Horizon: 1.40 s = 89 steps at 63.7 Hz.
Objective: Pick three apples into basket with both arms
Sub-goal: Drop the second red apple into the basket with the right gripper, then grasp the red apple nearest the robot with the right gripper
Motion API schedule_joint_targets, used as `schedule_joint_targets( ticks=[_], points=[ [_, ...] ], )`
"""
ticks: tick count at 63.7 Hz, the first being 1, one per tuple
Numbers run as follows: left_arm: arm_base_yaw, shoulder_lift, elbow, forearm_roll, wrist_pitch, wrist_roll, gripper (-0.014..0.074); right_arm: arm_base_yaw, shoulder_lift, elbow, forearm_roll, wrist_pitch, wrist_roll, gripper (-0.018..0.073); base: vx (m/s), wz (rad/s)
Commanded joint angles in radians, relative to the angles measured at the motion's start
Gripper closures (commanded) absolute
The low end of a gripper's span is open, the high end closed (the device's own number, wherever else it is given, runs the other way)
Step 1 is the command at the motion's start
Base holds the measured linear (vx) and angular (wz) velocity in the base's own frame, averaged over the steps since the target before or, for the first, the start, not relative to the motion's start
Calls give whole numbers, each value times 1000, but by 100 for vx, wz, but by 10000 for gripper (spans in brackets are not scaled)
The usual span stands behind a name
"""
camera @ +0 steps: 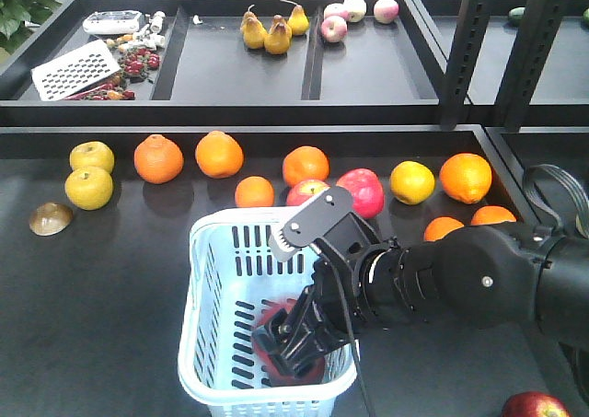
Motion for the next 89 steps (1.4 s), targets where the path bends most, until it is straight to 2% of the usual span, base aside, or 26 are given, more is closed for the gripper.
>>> schedule_joint_targets(
  ticks=[1, 8, 13, 19, 32, 43, 56, 68, 79, 89],
  points=[
    [2, 1, -24, 2, -63, -9, 6, -1, -35, -26, 16, -46, 7, -168, 0, 0],
    [2, 1, -24, 2, -63, -9, 6, -6, -64, -26, -2, -22, 40, -158, 0, 0],
    [2, 1, -24, 2, -63, -9, 6, -40, -103, -26, -33, 23, 68, -150, 0, 0],
    [2, 1, -24, 2, -63, -9, 6, -129, -141, -26, -98, 132, 129, -140, 0, 0],
    [2, 1, -24, 2, -63, -9, 6, -373, -163, -4, -322, 411, 298, -106, 0, 0],
    [2, 1, -24, 2, -63, -9, 6, -523, -163, 129, -398, 423, 317, -99, 0, 0],
    [2, 1, -24, 2, -63, -9, 6, -687, -163, 235, -395, 358, 321, -96, 0, 0],
    [2, 1, -24, 2, -63, -9, 6, -747, -130, 238, -397, 324, 317, -93, 0, 0],
    [2, 1, -24, 2, -63, -9, 6, -748, 7, 238, -400, 314, 316, -92, 0, 0],
    [2, 1, -24, 2, -63, -9, 6, -748, 125, 238, -442, 300, 345, -85, 0, 0]
  ],
)
